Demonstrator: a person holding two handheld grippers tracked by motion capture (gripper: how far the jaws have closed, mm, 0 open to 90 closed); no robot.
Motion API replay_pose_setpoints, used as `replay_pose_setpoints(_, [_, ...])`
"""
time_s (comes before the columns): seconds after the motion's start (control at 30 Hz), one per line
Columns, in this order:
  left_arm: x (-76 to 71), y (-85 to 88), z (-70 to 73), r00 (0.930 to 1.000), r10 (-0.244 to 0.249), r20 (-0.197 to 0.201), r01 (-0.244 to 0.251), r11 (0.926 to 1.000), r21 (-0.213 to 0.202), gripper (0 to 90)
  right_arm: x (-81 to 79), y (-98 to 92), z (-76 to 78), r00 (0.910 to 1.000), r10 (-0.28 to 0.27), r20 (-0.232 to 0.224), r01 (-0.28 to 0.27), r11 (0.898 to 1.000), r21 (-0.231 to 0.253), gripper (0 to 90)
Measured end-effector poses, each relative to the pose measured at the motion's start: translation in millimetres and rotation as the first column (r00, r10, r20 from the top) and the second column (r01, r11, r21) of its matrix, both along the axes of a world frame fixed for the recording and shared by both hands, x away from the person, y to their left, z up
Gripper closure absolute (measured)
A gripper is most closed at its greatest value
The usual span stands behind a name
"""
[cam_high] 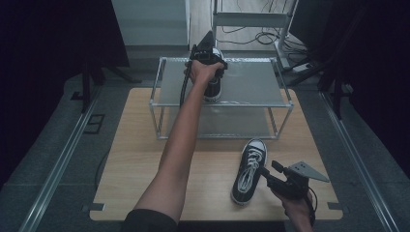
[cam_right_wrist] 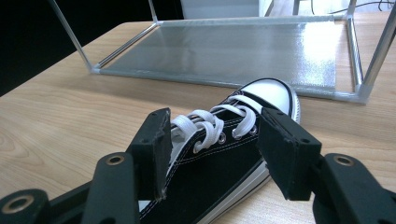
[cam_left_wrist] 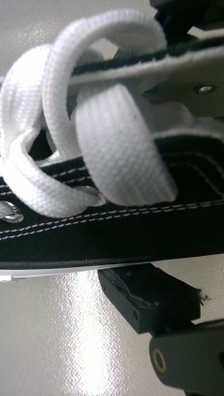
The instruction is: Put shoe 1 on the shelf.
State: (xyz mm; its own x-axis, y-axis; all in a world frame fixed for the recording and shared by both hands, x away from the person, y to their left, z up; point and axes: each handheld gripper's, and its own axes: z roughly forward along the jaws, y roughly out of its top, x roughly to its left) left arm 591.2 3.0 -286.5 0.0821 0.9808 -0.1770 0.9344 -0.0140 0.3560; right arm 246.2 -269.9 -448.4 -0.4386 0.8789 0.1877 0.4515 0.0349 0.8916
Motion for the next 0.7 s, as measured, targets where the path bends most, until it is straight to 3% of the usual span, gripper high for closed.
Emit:
replay_pose_setpoints(0.43, [3.5, 3.2, -6.1, 0.9997, -0.008, -0.022, 0.007, 0.9994, -0.035, 14.3, 0.6, 0.9, -1.0, 1.0, 0.004, -0.003, -0.004, 1.0, 0.0, 44.8])
replay_pose_setpoints(0.7, [2.1, 5.5, -3.7, 1.0, -0.002, 0.002, 0.002, 0.9974, -0.073, 12.3, 0.6, 1.2, -0.9, 1.0, 0.004, -0.003, -0.004, 1.0, -0.001, 44.7])
